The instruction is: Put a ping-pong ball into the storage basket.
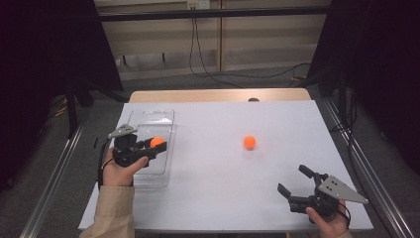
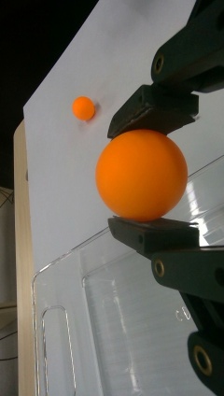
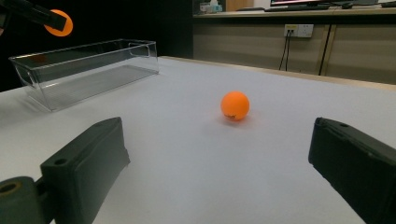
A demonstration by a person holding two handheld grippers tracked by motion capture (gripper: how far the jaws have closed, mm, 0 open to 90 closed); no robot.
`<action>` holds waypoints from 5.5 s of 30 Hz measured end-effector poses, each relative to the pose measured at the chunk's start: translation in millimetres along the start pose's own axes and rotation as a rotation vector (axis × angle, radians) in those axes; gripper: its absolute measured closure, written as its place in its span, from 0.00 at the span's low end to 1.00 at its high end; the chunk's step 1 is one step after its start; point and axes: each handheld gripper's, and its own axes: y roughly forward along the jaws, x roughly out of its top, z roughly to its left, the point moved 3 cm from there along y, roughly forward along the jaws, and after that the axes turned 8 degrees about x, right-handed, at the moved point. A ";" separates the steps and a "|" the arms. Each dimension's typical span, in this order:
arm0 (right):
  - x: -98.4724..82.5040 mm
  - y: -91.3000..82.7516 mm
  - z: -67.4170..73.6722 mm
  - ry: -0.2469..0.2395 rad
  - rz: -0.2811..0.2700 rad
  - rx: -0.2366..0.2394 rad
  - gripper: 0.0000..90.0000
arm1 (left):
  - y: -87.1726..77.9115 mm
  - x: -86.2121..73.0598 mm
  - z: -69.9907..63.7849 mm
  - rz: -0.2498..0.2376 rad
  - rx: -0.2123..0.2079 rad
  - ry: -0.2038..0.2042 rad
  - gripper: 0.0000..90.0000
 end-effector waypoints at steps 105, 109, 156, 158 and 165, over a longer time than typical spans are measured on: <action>0.2 -0.4 0.1 -0.001 -0.001 0.000 0.04 | 5.0 -19.9 43.4 0.026 0.203 -0.005 0.56; 0.2 -0.2 0.0 -0.001 0.000 0.000 0.04 | 6.6 -21.5 45.0 0.032 0.211 -0.003 0.56; -0.2 -2.2 -0.4 -0.001 0.000 -0.004 0.04 | 16.9 -7.0 4.3 0.003 0.130 0.030 0.18; -0.1 -2.4 -0.2 0.002 -0.002 -0.005 0.04 | 18.3 -7.0 2.7 0.001 0.125 0.030 0.18; -0.5 -2.6 -0.2 0.000 0.002 -0.006 0.04 | 21.1 -6.6 -1.2 0.008 0.114 0.036 0.16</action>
